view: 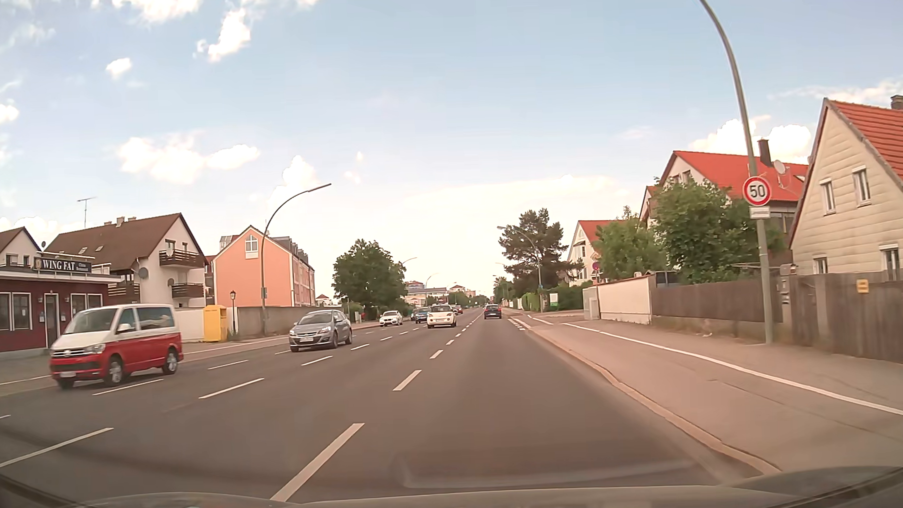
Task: Follow the waypoints while adhering to traffic rules and regulations
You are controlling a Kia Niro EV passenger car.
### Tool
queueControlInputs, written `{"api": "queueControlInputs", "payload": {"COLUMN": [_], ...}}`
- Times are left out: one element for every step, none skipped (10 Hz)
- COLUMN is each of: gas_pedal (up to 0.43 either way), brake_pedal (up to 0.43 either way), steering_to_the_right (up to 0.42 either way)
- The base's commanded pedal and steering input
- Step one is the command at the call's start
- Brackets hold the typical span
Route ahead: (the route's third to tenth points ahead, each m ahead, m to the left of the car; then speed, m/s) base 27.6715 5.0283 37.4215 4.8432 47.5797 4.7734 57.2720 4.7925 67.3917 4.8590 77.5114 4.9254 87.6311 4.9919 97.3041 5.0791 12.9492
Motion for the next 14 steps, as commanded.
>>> {"api": "queueControlInputs", "payload": {"gas_pedal": [0.039, 0.000, 0.000, 0.000, 0.000, 0.000, 0.008, 0.067, 0.067, 0.067, 0.067, 0.067, 0.067, 0.067], "brake_pedal": [0.018, 0.018, 0.018, 0.018, 0.018, 0.018, 0.018, 0.018, 0.018, 0.018, 0.018, 0.018, 0.018, 0.018], "steering_to_the_right": [-0.001, 0.001, 0.003, 0.003, 0.003, 0.003, 0.001, -0.001, -0.001, -0.001, -0.001, -0.001, -0.001, -0.001]}}
